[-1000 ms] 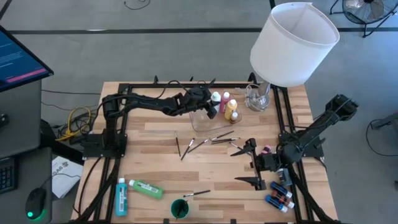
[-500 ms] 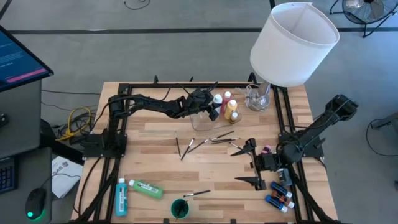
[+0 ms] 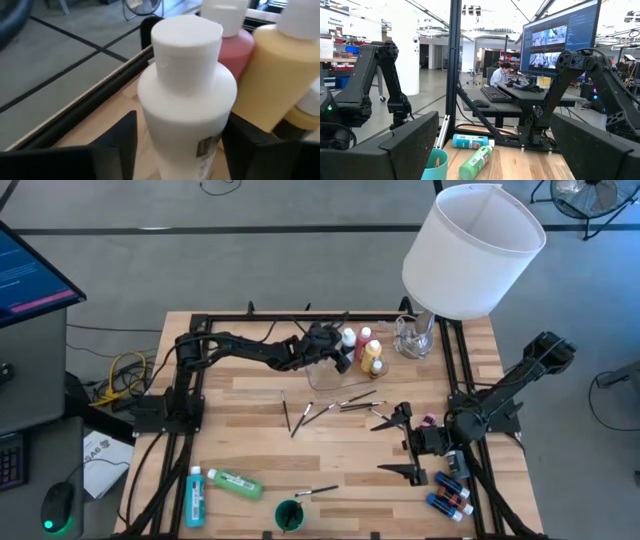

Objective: Pick & Place Paint Supplies
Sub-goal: Put the big white paint bottle into the transparent bin, then put the big green paint bottle into the transparent bin

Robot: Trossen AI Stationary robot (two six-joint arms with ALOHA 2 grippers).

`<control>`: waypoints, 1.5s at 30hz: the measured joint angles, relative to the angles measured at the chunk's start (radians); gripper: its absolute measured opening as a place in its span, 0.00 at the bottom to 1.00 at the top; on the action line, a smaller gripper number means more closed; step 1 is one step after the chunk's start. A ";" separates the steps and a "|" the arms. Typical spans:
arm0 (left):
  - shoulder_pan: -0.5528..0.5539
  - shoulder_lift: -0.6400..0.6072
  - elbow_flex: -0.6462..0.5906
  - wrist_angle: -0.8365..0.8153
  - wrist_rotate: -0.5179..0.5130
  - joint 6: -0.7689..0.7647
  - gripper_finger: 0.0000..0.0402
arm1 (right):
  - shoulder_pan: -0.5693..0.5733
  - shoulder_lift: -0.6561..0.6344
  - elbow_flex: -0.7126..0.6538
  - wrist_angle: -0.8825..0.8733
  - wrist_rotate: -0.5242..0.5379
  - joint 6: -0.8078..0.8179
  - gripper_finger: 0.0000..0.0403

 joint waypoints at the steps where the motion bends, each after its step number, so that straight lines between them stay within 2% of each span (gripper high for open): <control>1: 0.000 0.000 0.000 -0.001 -0.002 0.000 0.48 | 0.000 0.000 0.000 0.000 0.000 0.000 0.93; 6: -0.010 0.000 0.000 -0.026 -0.010 -0.001 0.58 | 0.000 0.000 0.000 -0.002 0.000 0.000 0.93; 10: -0.021 0.000 0.000 -0.024 -0.015 0.003 0.62 | 0.000 0.000 0.000 -0.003 0.000 0.000 0.93; 19: -0.066 -0.023 0.000 -0.036 -0.090 0.093 0.59 | 0.000 0.000 0.000 -0.005 0.000 0.000 0.93; 22: -0.080 -0.060 -0.001 -0.085 -0.128 0.103 0.59 | 0.000 0.000 0.000 -0.007 0.000 0.009 0.93; 31: -0.130 -0.228 -0.001 -0.344 -0.117 0.037 0.59 | 0.000 0.000 0.000 -0.010 0.000 0.023 0.93; 34: -0.163 -0.298 -0.001 -0.405 -0.086 0.015 0.59 | -0.003 0.000 0.000 -0.006 0.000 0.049 0.93; 41: -0.261 -0.418 0.000 -0.431 0.083 -0.040 0.59 | -0.009 0.000 0.000 -0.005 0.000 0.055 0.93; 45: -0.339 -0.447 0.000 -0.433 0.103 -0.050 0.59 | -0.009 0.000 0.000 -0.004 0.000 0.064 0.93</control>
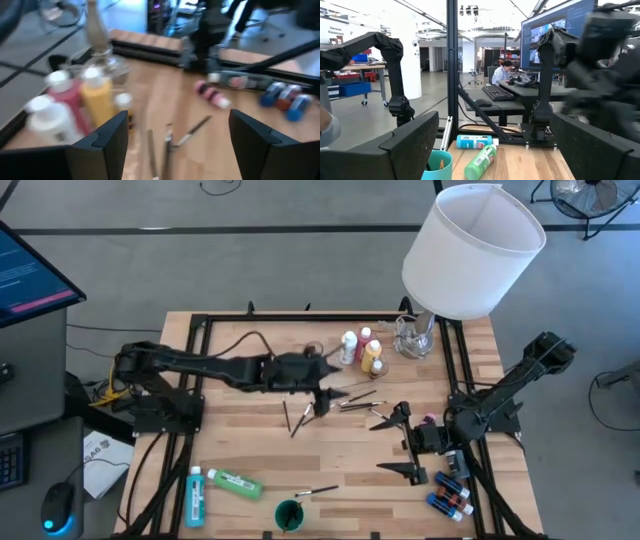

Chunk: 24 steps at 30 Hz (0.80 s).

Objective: Pick & Place Paint Supplies
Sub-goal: Put the big green paint bottle into the transparent bin

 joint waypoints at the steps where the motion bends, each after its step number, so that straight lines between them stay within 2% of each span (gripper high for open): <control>1: -0.021 -0.001 0.000 -0.004 0.005 0.000 0.59 | -0.002 0.000 0.000 0.000 0.000 0.000 0.93; 17: -0.345 -0.001 0.000 0.000 -0.010 -0.005 0.59 | -0.090 0.008 0.000 0.002 0.000 0.040 0.93; 21: -0.418 -0.001 -0.001 -0.001 -0.116 0.004 0.56 | -0.113 0.008 0.000 0.002 0.000 0.041 0.93; 24: -0.470 -0.001 -0.017 0.014 -0.141 0.030 0.54 | -0.129 0.008 0.000 0.002 0.000 0.041 0.93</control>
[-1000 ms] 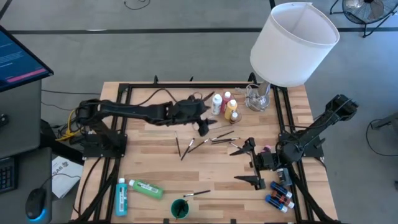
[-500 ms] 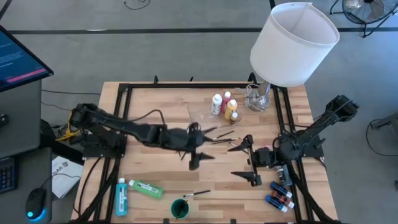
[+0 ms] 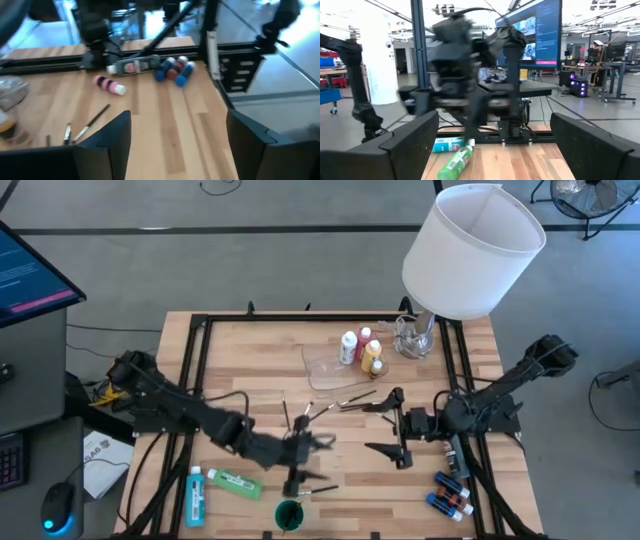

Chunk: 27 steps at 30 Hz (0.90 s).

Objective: Pick & Place Paint Supplies
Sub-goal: Put the big green paint bottle into the transparent bin

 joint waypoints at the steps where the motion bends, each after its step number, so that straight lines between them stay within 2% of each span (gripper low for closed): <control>1: -0.016 0.000 -0.013 0.007 0.000 0.021 0.52 | -0.006 0.000 0.000 0.000 0.000 0.000 0.93; 6: -0.093 -0.013 -0.070 0.071 0.070 0.176 0.48 | -0.043 0.000 0.000 0.014 0.000 0.000 0.93; 13: -0.167 -0.091 -0.091 0.112 0.065 0.221 0.45 | -0.089 0.000 0.000 0.035 0.000 0.000 0.93; 17: -0.190 -0.166 -0.160 0.117 0.057 0.230 0.46 | -0.105 0.000 0.000 0.033 0.000 0.000 0.93; 19: -0.195 -0.211 -0.228 0.141 0.056 0.276 0.46 | -0.105 0.000 0.000 0.030 0.000 0.000 0.93; 21: -0.187 -0.265 -0.328 0.250 0.100 0.323 0.45 | -0.104 0.000 0.000 0.025 0.000 0.000 0.93; 25: -0.098 -0.426 -0.559 0.554 0.308 0.325 0.45 | -0.103 0.000 0.000 0.025 -0.003 0.000 0.93; 27: -0.038 -0.483 -0.649 0.630 0.346 0.273 0.45 | -0.103 0.000 0.000 0.025 -0.004 -0.001 0.93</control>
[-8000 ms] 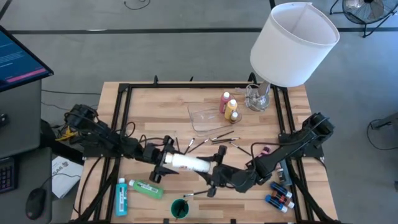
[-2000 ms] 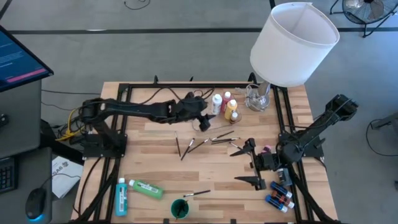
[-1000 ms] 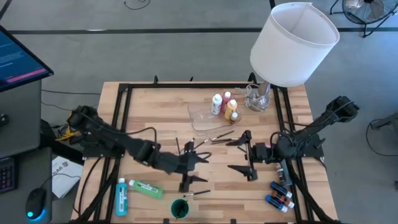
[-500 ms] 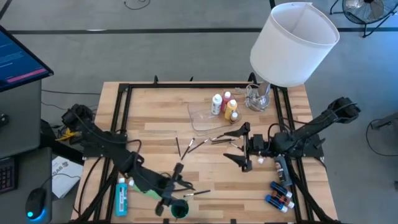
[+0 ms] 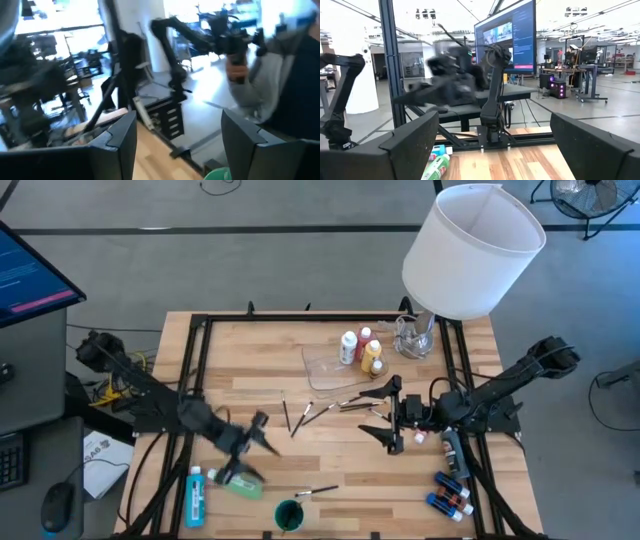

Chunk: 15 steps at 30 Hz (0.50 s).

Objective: Pick & Place Paint Supplies
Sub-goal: Put the big green paint bottle into the transparent bin

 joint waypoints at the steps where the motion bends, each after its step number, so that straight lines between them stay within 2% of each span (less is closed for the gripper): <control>1: 0.030 -0.018 -0.029 0.008 0.003 -0.023 0.45 | 0.000 0.000 0.000 0.000 0.000 0.000 0.93; 8: 0.212 -0.067 -0.073 0.014 0.022 -0.080 0.45 | -0.024 0.005 0.000 0.001 -0.001 -0.002 0.93; 15: 0.336 -0.070 -0.073 0.027 0.234 -0.023 0.45 | -0.060 0.006 0.000 -0.036 -0.007 -0.017 0.93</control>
